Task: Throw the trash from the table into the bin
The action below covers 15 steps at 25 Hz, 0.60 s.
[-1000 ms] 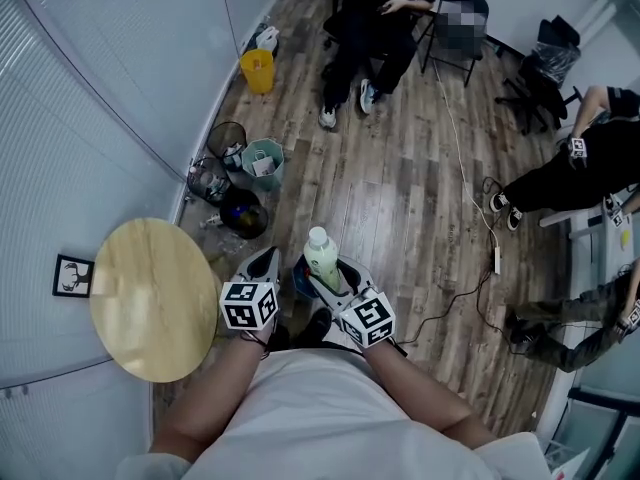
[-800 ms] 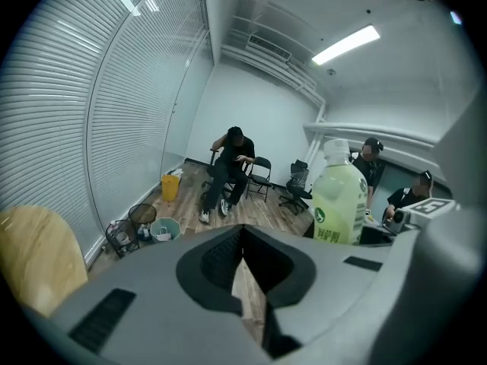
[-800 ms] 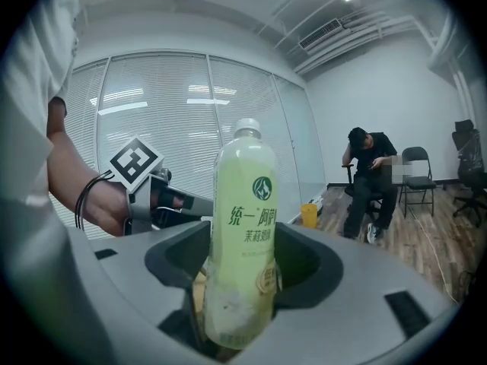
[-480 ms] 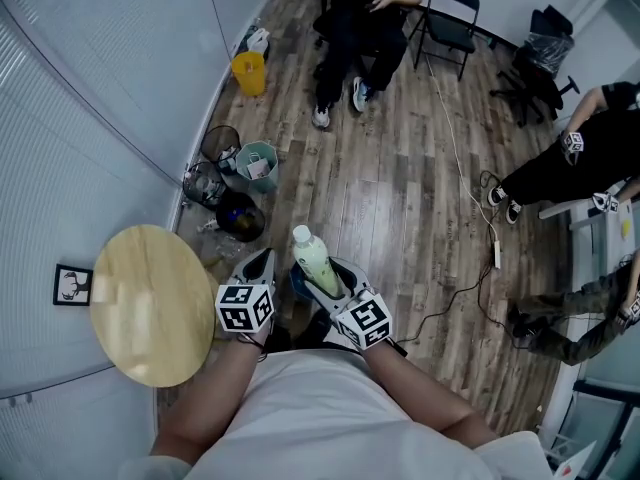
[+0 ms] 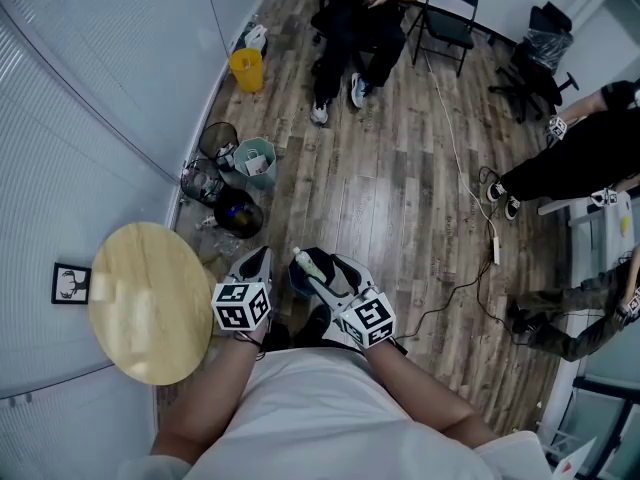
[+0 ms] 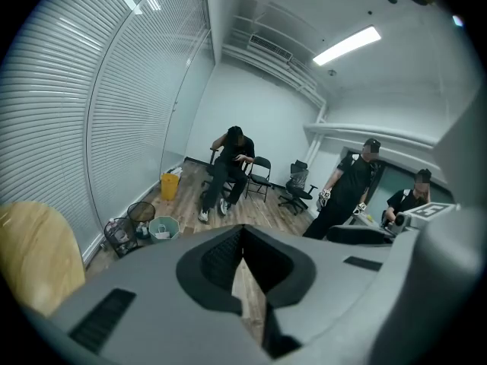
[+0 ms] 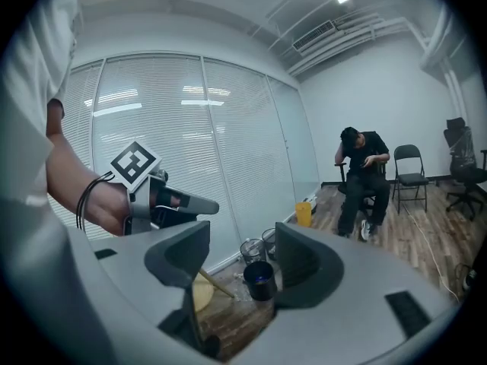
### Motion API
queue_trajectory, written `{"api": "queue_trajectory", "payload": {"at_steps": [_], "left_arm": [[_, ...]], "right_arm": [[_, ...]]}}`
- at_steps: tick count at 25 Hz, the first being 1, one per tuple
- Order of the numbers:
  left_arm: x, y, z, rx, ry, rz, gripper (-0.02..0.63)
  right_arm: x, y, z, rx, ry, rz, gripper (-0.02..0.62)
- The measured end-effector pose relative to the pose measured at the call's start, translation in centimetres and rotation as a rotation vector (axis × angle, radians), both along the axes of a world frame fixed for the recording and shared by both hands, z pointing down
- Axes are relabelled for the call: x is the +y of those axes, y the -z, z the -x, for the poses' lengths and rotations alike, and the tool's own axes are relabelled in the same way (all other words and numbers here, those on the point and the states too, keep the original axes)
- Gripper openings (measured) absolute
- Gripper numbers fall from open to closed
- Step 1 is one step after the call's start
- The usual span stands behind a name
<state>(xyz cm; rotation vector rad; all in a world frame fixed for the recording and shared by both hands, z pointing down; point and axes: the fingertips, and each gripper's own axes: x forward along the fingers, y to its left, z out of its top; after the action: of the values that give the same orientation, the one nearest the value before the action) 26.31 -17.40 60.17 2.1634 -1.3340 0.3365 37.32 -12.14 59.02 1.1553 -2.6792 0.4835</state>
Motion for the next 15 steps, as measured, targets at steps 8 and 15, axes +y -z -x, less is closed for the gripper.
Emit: {"api": "queue_trajectory", "payload": {"at_steps": [8, 15], "left_arm": [[0.5, 0.0, 0.0, 0.009, -0.003, -0.004, 0.006], [1.4, 0.2, 1.2, 0.021, 0.039, -0.011, 0.006]], "right_arm": [[0.3, 0.3, 0.5, 0.007, 0.000, -0.003, 0.256], [0.7, 0.4, 1.7, 0.025, 0.030, 0.000, 0.140]]}}
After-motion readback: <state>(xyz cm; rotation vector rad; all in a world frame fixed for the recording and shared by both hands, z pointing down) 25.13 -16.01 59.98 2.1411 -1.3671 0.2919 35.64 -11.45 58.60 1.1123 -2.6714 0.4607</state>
